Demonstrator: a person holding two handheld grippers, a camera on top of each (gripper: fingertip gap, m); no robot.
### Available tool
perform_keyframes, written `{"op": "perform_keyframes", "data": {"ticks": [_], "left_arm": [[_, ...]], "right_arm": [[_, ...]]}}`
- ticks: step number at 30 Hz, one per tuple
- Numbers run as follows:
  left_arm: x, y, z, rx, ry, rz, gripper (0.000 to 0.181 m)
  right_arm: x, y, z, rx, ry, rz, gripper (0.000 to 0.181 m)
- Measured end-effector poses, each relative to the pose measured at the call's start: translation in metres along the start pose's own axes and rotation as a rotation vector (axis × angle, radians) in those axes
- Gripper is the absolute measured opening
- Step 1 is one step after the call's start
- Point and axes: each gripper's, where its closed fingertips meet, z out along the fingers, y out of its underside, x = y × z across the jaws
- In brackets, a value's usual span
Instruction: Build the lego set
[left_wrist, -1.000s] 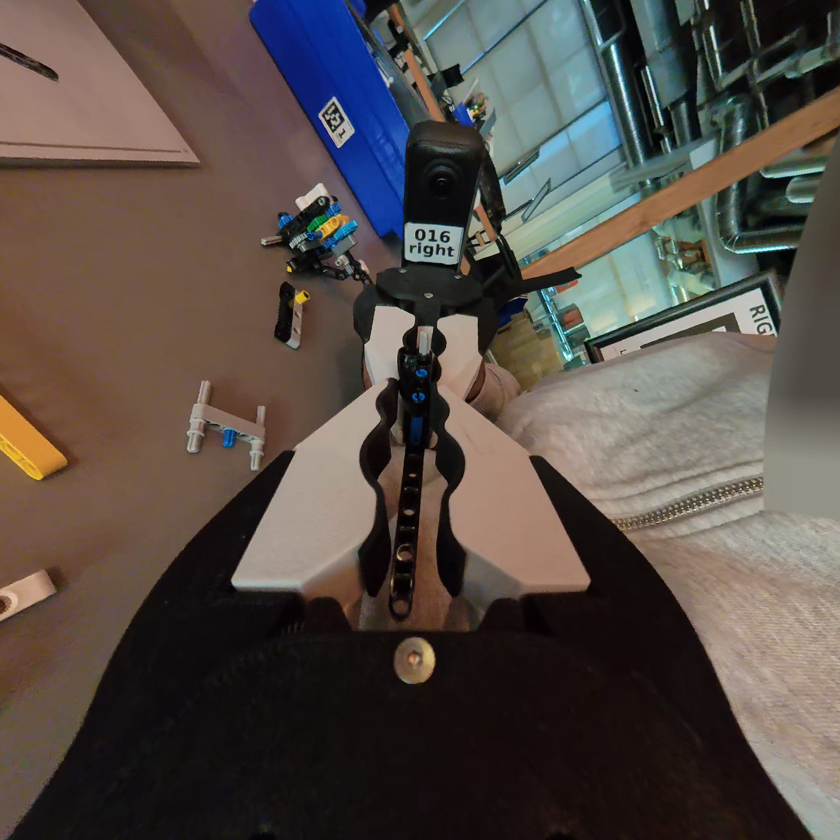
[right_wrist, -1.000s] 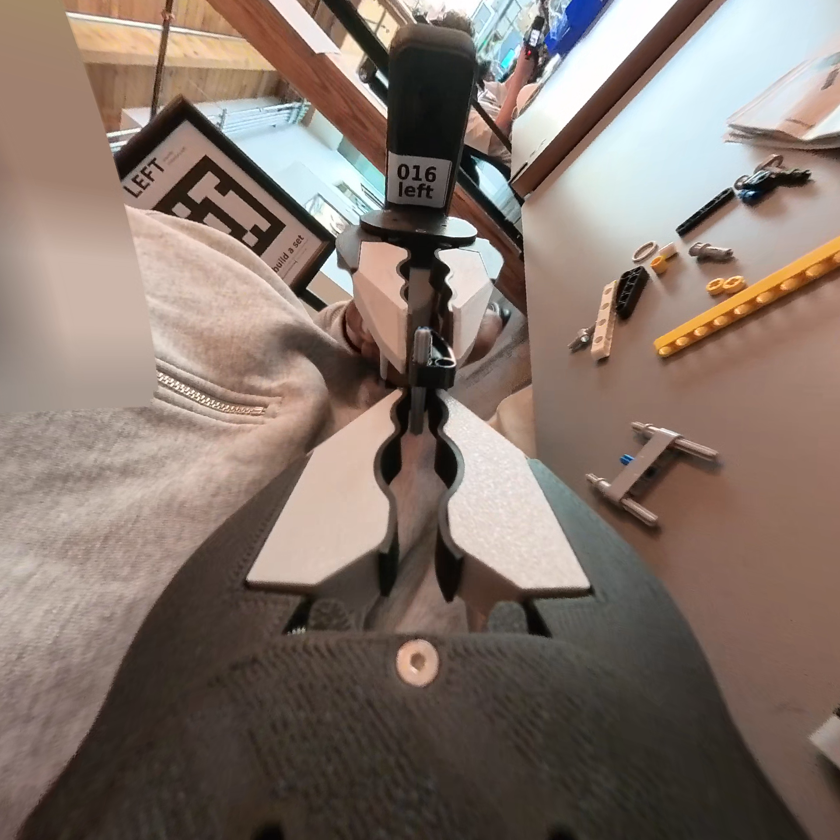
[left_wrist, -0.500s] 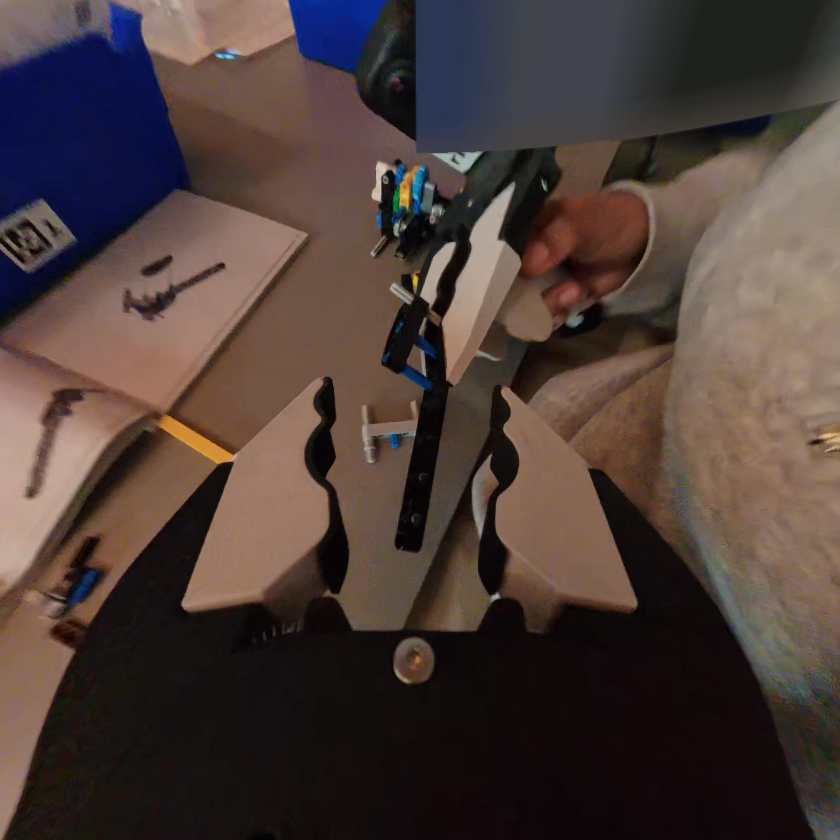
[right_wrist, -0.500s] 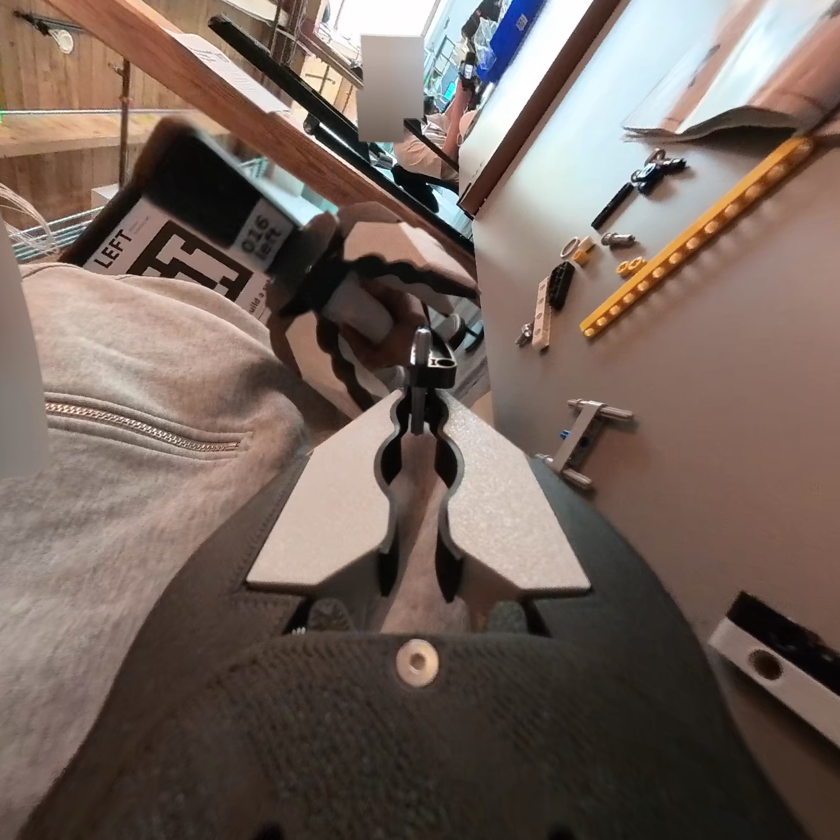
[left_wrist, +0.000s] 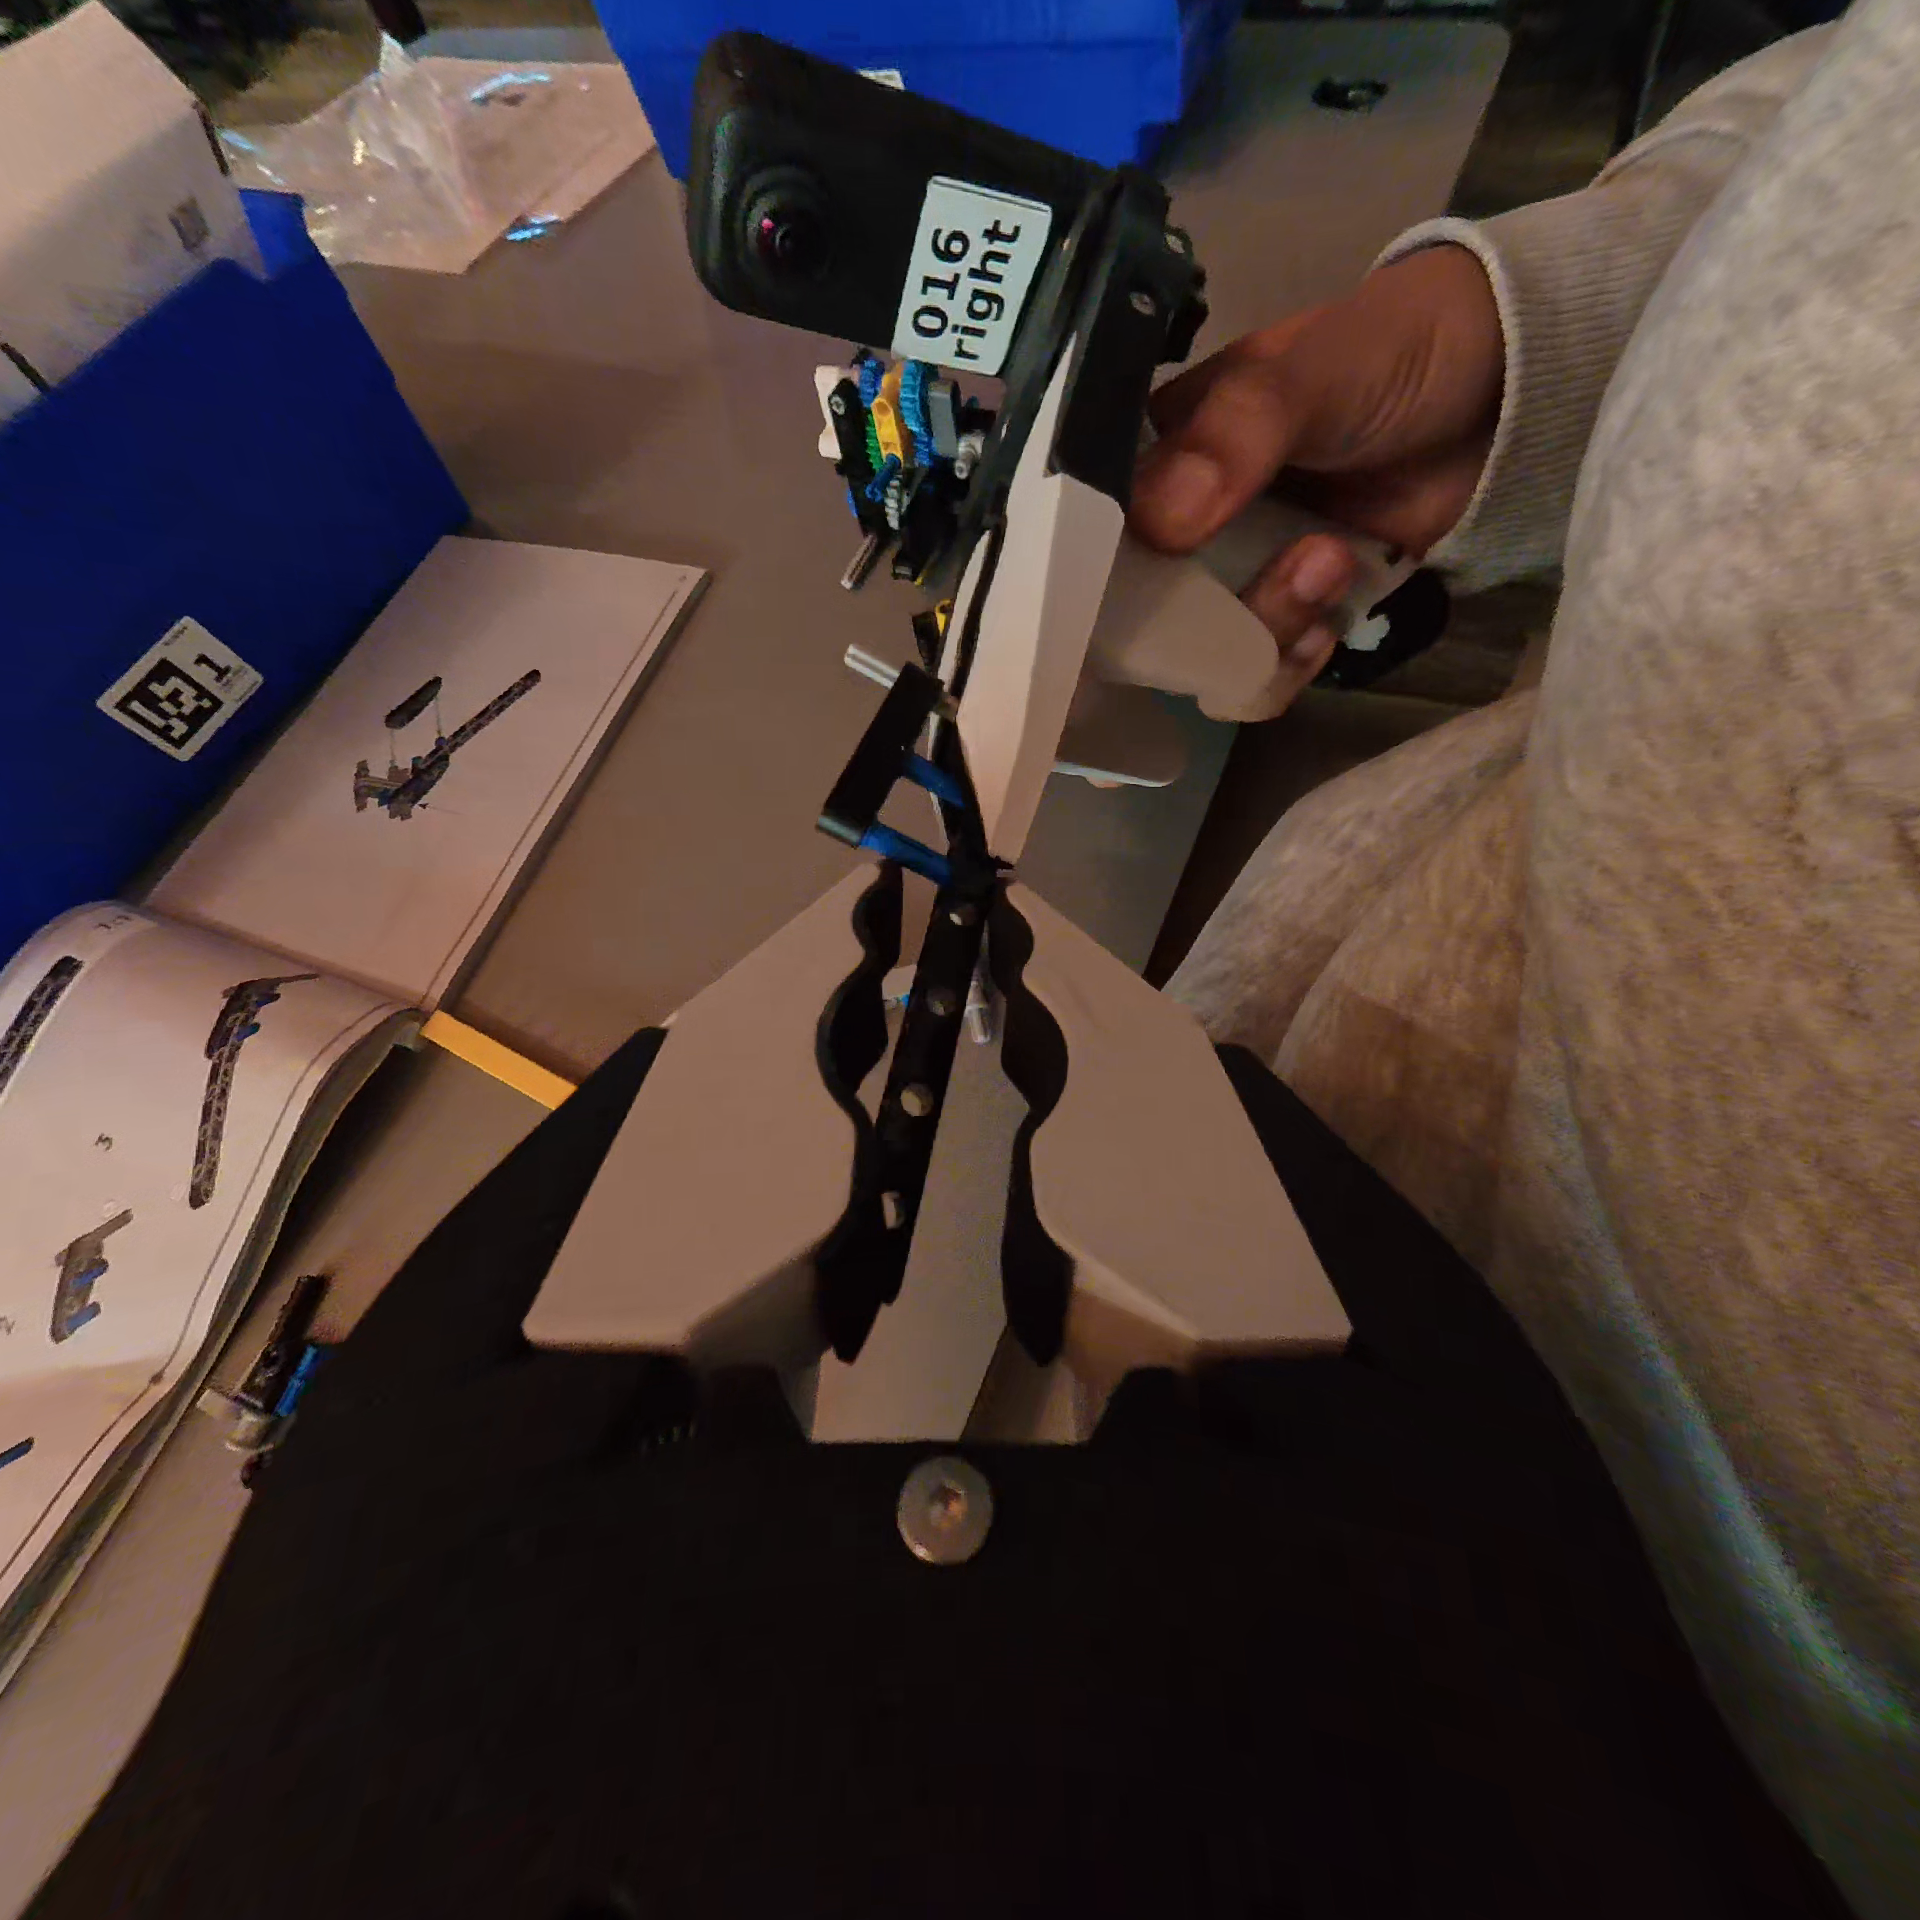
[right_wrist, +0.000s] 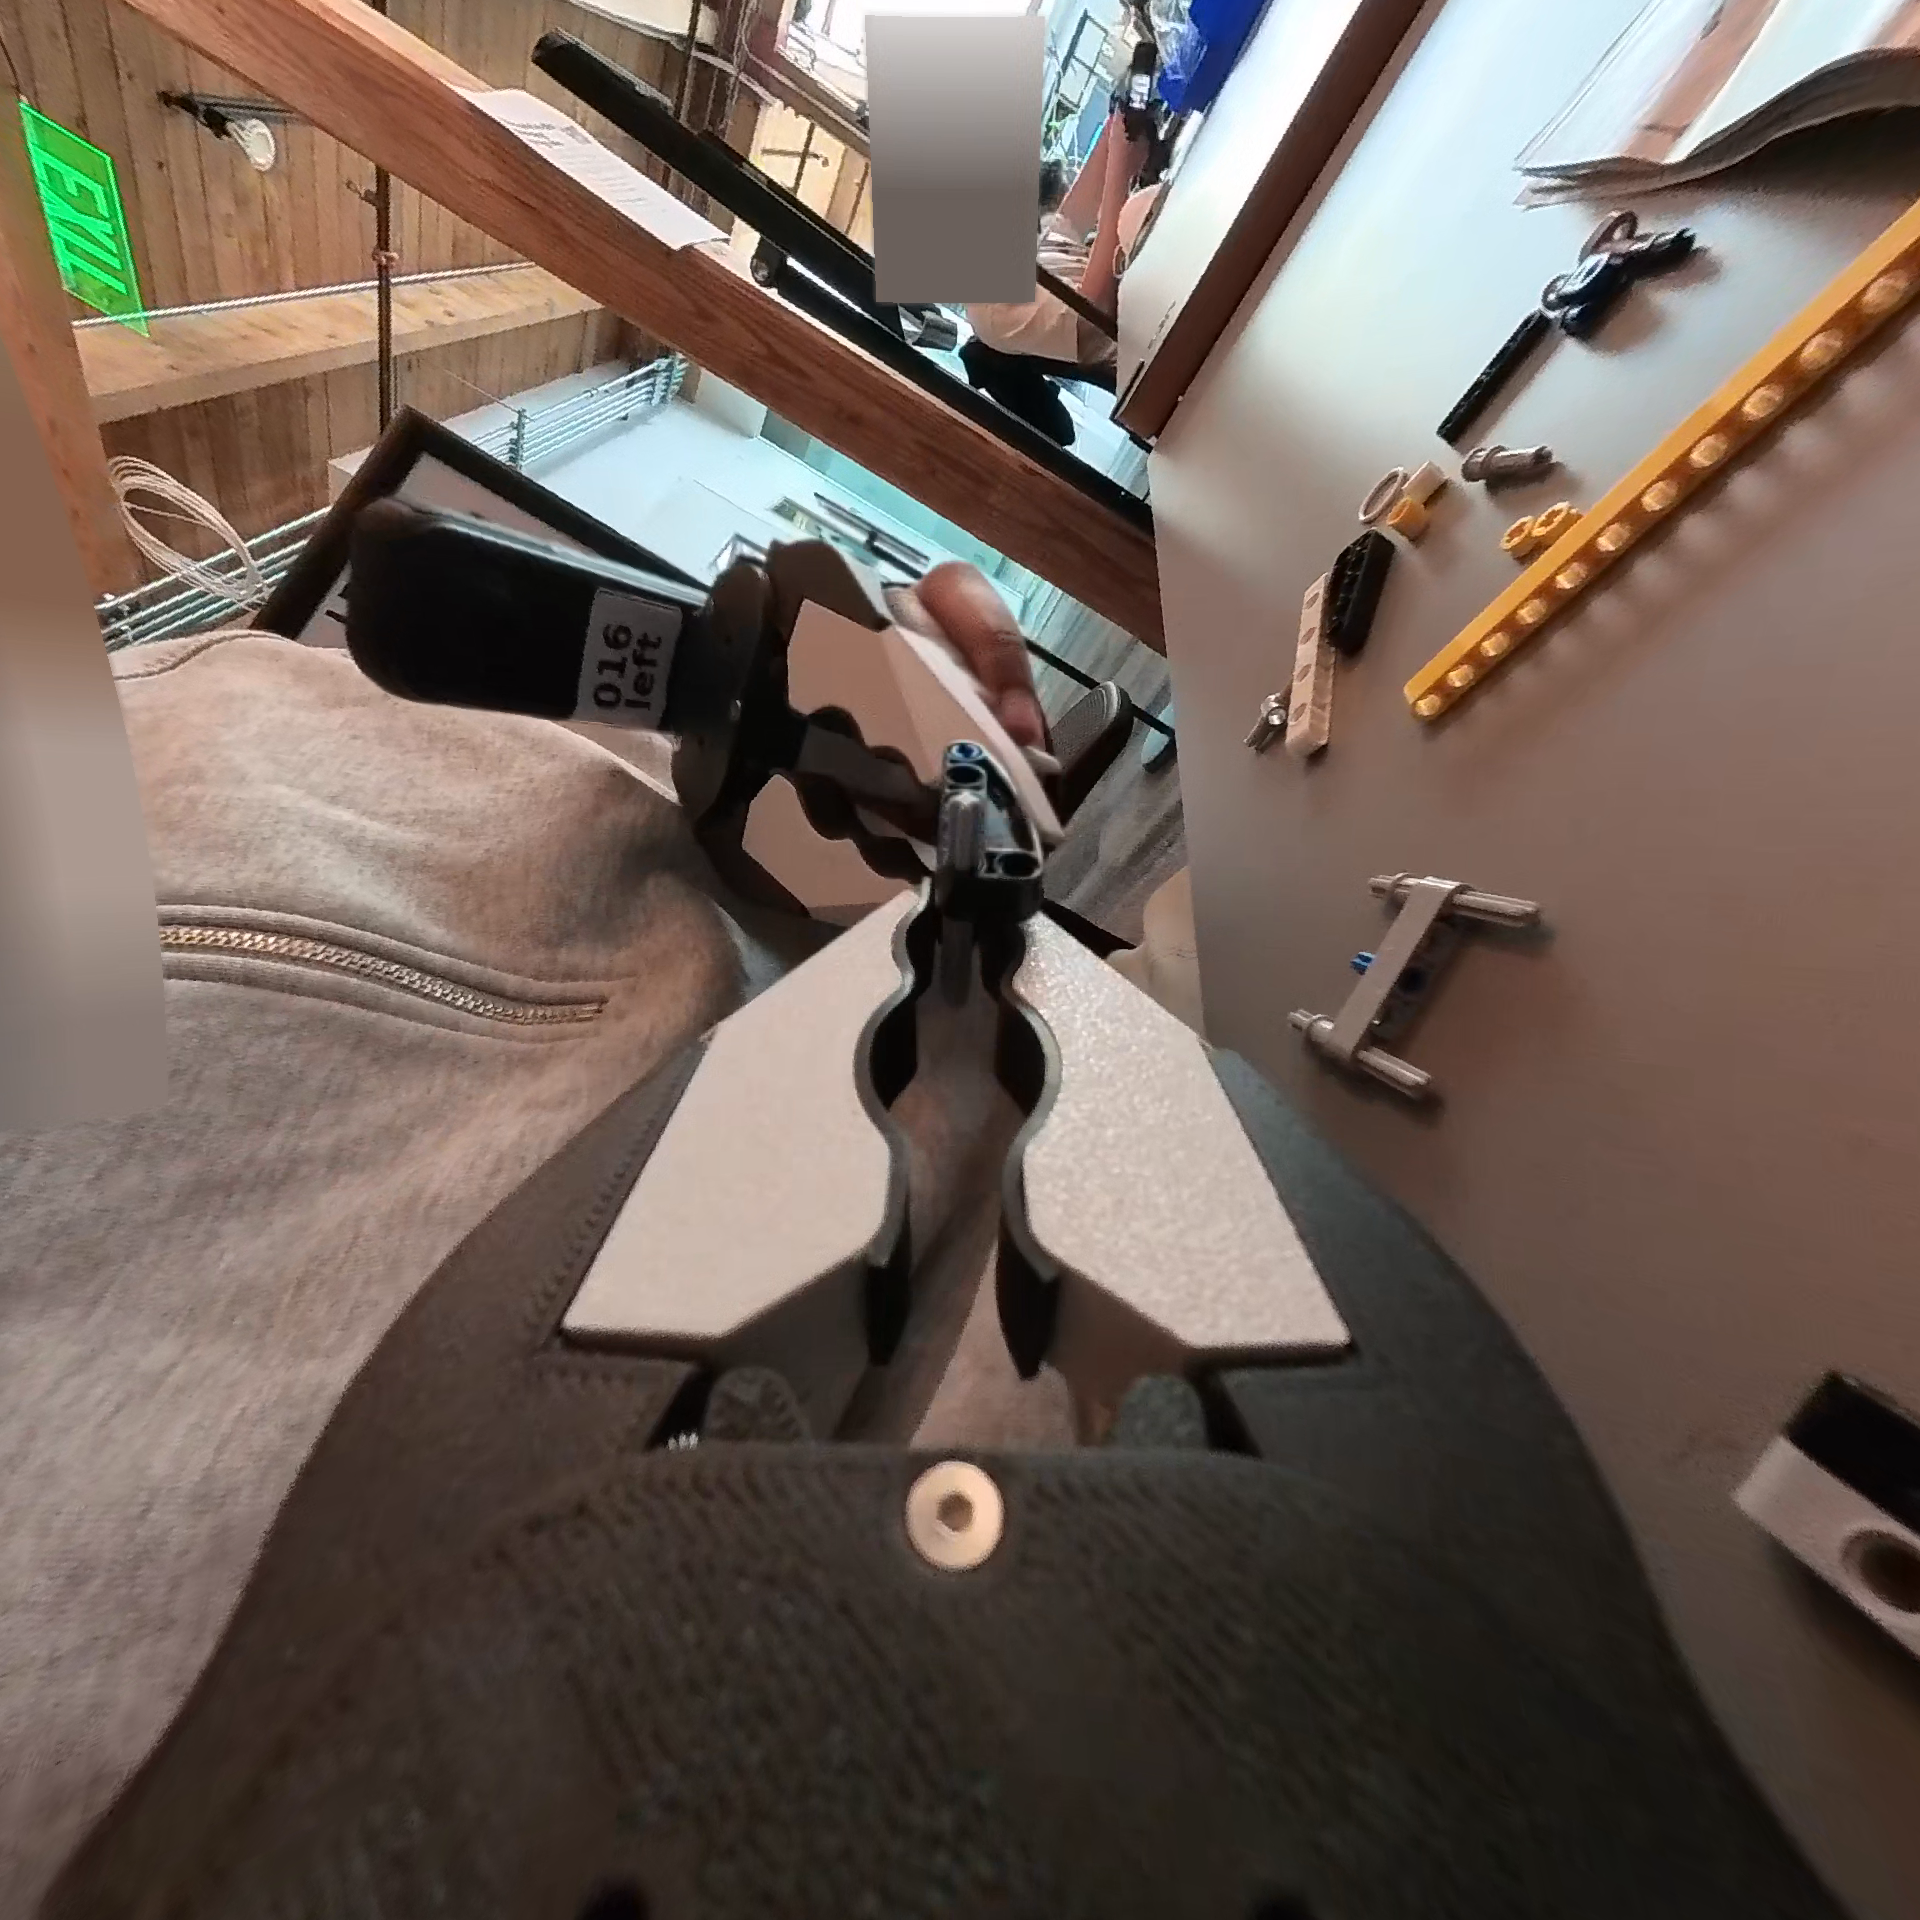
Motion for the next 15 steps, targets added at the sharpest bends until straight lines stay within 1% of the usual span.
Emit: {"op": "perform_keyframes", "data": {"ticks": [1,3,7,9,13,15], "left_arm": [[0.0,0.001,0.001,-0.001,0.003,-0.013,0.013],[0.0,0.001,0.001,0.005,0.007,-0.035,0.014],[-0.007,0.002,0.0,0.006,-0.033,-0.032,0.036],[-0.01,0.002,-0.001,0.009,-0.054,-0.013,0.051],[-0.002,0.003,0.001,-0.005,-0.03,0.092,0.061],[0.002,0.006,0.003,-0.022,-0.017,0.148,0.056]], "right_arm": [[0.0,0.0,-0.001,0.0,0.001,0.0,0.006],[0.002,0.0,-0.001,-0.003,0.009,-0.004,0.006],[0.003,0.002,0.0,-0.014,0.014,-0.002,0.006],[0.003,0.005,0.001,-0.033,0.014,0.007,0.007],[0.005,0.015,0.004,-0.102,0.035,0.03,0.007],[0.005,0.02,0.006,-0.125,0.03,0.048,0.007]]}}
